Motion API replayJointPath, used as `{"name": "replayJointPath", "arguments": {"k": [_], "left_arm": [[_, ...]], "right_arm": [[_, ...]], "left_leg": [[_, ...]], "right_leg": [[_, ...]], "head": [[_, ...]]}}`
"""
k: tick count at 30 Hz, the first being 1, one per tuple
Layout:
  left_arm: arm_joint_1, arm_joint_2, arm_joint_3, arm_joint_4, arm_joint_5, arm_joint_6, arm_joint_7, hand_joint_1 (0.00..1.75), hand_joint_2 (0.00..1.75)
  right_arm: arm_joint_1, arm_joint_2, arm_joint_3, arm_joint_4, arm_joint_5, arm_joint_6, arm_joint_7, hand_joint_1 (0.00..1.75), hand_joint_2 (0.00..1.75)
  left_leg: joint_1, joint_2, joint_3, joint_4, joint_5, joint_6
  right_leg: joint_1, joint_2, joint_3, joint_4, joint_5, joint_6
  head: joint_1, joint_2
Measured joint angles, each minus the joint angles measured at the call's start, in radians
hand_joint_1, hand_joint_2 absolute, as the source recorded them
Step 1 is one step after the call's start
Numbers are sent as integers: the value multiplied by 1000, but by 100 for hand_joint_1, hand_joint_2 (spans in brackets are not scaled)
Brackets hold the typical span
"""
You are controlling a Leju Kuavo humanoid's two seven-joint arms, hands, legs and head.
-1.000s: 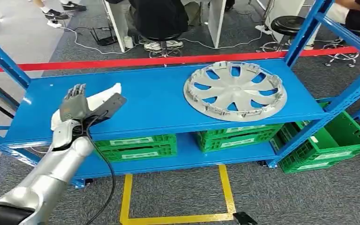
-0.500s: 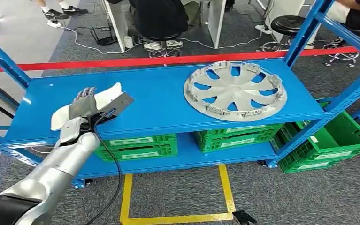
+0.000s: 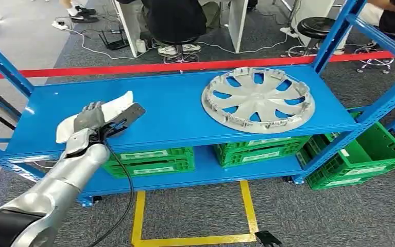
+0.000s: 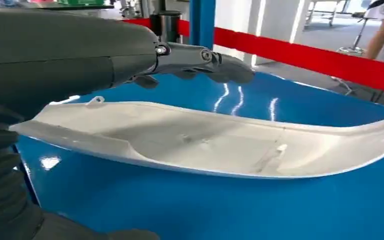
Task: Take the parts from the cabinet and place them on the table.
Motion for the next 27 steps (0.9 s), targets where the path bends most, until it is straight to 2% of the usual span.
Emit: {"name": "replayJointPath", "arguments": {"k": [5,10,27], "left_arm": [[-6,0,1,21,-26,-16,42,0,175],[-5,36,22,40,-32,-15,65,0,175],[-8,119,81,92,-124,-28,146,0,175]], "right_arm": [[0,0,4,0,17,10,-1,0,175],[20,8,63,0,82,8,-47,0,175],[6,18,130,0,101,20,-37,0,175]], "left_leg": [[0,0,0,0,0,0],[0,1,0,0,0,0],[0,1,0,0,1,-1]], "right_leg": [[0,0,0,0,0,0],[0,2,-2,0,0,-1],[0,1,-1,0,1,-1]], "head": [[0,0],[0,0],[0,0]]}}
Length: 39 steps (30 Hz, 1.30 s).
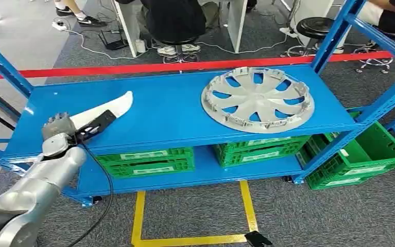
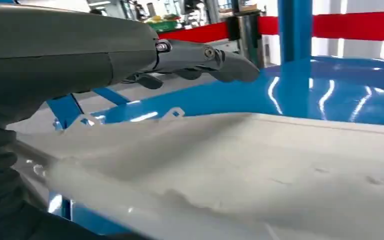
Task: Take the parts from the cabinet and place them on the table.
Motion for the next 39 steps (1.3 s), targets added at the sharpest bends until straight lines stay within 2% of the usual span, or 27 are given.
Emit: {"name": "replayJointPath", "arguments": {"k": [8,15,21,26,31,39], "left_arm": [[-3,14,26,9,-23,11,-13,0,175],[-3,2,50,12,-37,17,-83,2,175],[-3,-11,64,13,-39,17,-105,7,175],[-3,-24,80,13,-42,16,-154,9,175],[-2,-34,89,13,-42,16,-209,21,175],[-1,-43,93,13,-40,14,-224,21,175]], "right_arm": [[-3,1,16,0,1,1,0,0,175],[-5,2,34,0,11,4,-8,0,175],[-6,3,42,0,10,5,-9,0,175],[-7,5,48,0,10,6,-10,0,175],[-9,5,63,0,10,8,-15,0,175],[-10,8,64,0,10,10,-14,0,175]], "left_leg": [[0,0,0,0,1,-1],[0,0,0,0,1,-1],[0,0,0,0,1,-1],[0,0,0,0,1,-1],[0,0,0,0,1,-1],[0,0,0,0,1,-1]], "right_leg": [[0,0,0,0,0,0],[0,0,0,0,0,0],[0,0,0,0,1,0],[0,0,0,0,1,0],[0,0,0,0,1,0],[0,0,0,0,1,1]], "head": [[0,0],[0,0],[-1,0],[0,0],[0,0],[0,0]]}}
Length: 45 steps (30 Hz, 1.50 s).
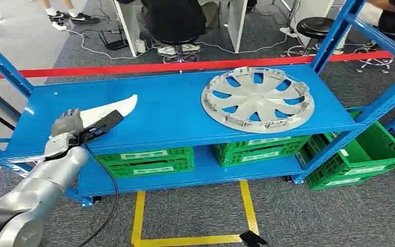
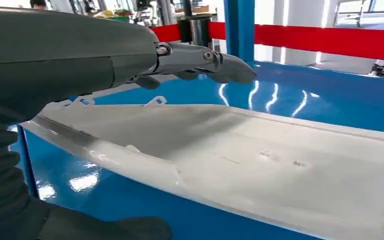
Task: Take the parts from the cabinet and place them on the table.
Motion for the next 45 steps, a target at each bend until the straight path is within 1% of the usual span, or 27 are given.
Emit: {"name": "replayJointPath", "arguments": {"k": [26,27,29,31,32,33,45], "left_arm": [[0,-5,0,0,0,-1,0,21,175],[0,-5,0,0,0,-1,0,155,175],[0,-5,0,0,0,-2,0,155,175],[0,-5,0,1,-18,-20,42,157,175],[0,-5,0,3,-24,-26,57,152,175],[0,-5,0,4,-27,-29,64,152,175],[-4,-6,-1,8,-35,-34,72,152,175]], "right_arm": [[0,2,0,0,0,0,0,0,175],[0,2,0,0,0,0,0,0,175],[0,2,0,0,0,0,0,0,175],[0,2,0,0,-3,0,0,0,175],[0,2,0,0,-4,0,0,0,175],[0,3,0,0,-4,-1,1,0,175],[4,11,0,0,-9,-1,4,0,175]], "left_leg": [[0,0,0,0,0,0],[0,0,0,0,0,0],[0,0,0,0,0,0],[0,0,0,0,0,0],[0,0,0,0,0,0],[0,0,0,0,0,0],[0,0,0,0,0,0]], "right_leg": [[0,0,0,0,0,0],[0,0,0,0,0,0],[0,0,0,0,0,0],[0,0,0,0,0,0],[0,0,0,0,0,0],[0,0,0,0,0,0],[0,0,0,0,0,0]], "head": [[0,0],[0,0],[0,0],[0,0],[0,0],[0,0],[0,0]]}}
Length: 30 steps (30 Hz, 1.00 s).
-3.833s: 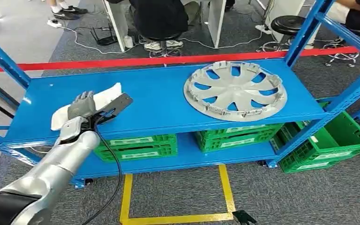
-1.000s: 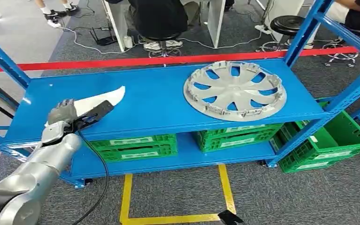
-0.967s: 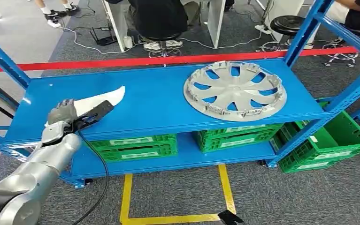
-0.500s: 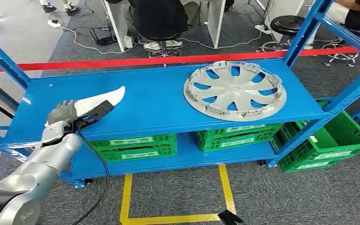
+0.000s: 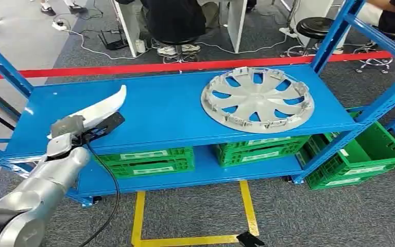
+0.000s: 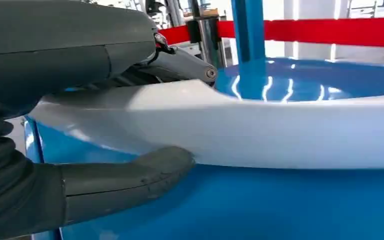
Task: Take the parts from the cabinet and place them on the table.
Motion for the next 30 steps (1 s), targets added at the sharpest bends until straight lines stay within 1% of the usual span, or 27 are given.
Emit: {"name": "replayJointPath", "arguments": {"k": [5,9,10,13,14,15,22,27,30], "left_arm": [[-2,0,0,0,-1,0,0,152,175],[-3,0,0,0,-1,0,0,169,175],[-3,0,0,0,-1,0,0,164,175],[-4,0,0,0,-6,-1,0,171,175],[-4,0,0,0,-7,-1,0,168,175],[-4,0,0,0,-8,-1,0,175,175],[-5,-1,0,0,-13,8,-2,175,175],[-5,-1,0,0,-23,36,-49,175,175],[-4,-3,2,-1,-8,64,-108,175,175]], "right_arm": [[0,1,0,0,0,0,0,0,175],[0,2,0,0,0,0,0,0,175],[0,2,0,0,0,0,0,0,175],[0,2,0,0,0,0,0,0,175],[0,2,0,0,-1,0,0,0,175],[0,2,1,0,-2,0,0,0,175],[0,2,2,0,-8,-2,0,0,175],[1,2,3,0,-13,-4,-5,0,175],[3,2,3,0,-23,-8,-10,0,175]], "left_leg": [[0,0,0,0,0,0],[0,0,0,0,0,0],[0,0,0,0,0,0],[0,0,0,0,0,0],[0,0,0,0,0,0],[0,0,0,0,0,0],[0,0,0,0,0,0],[0,0,0,0,0,0],[0,0,0,0,0,0]], "right_leg": [[0,0,0,0,0,0],[0,0,0,0,0,0],[0,0,0,0,0,0],[0,0,0,0,0,0],[0,0,0,0,0,0],[0,0,0,0,0,0],[0,0,0,0,0,0],[0,0,0,0,0,0],[0,0,0,0,0,0]], "head": [[0,0],[0,0],[0,0],[0,0],[0,0],[0,0],[0,0],[0,0],[0,0]]}}
